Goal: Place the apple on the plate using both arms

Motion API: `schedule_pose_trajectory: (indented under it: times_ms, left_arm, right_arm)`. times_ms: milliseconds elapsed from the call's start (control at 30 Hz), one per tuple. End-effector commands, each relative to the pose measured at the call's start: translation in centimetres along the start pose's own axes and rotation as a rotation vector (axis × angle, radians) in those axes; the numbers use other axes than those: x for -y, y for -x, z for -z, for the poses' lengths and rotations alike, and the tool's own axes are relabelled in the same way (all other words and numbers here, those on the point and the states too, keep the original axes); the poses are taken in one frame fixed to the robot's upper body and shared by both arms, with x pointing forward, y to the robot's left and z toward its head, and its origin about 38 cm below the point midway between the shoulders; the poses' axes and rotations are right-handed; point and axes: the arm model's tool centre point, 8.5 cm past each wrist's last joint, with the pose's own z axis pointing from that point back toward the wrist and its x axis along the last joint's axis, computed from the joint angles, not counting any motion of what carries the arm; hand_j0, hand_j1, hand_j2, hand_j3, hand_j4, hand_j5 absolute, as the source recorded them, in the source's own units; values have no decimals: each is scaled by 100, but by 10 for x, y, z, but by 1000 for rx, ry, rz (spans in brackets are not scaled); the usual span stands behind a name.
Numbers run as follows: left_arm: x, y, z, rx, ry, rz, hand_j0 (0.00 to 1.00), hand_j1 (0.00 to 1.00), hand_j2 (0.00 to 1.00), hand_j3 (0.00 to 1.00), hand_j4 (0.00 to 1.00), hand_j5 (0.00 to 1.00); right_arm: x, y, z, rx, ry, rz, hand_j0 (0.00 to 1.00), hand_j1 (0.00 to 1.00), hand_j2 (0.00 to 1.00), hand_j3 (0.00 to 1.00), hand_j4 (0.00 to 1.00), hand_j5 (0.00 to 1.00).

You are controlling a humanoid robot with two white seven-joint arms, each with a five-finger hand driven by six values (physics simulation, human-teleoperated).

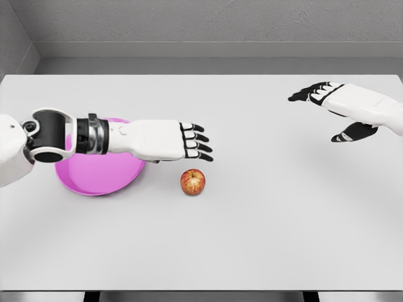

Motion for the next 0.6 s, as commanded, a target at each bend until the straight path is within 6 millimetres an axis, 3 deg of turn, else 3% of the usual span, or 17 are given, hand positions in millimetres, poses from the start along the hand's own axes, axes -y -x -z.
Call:
schedule_pose_trajectory:
  times_ms: [0,567]
  left_arm:
    - [8,-4,2,12,41,-9,100,100,100,100,100,100]
    - [14,-13,20,57,172,11,100,100,100,100,100,100]
  right_arm:
    - [-1,0,1,3,-3,5,100,100,100,100,100,100]
    - [-11,-4,6,17,-9,26,100,100,100,100,100,100]
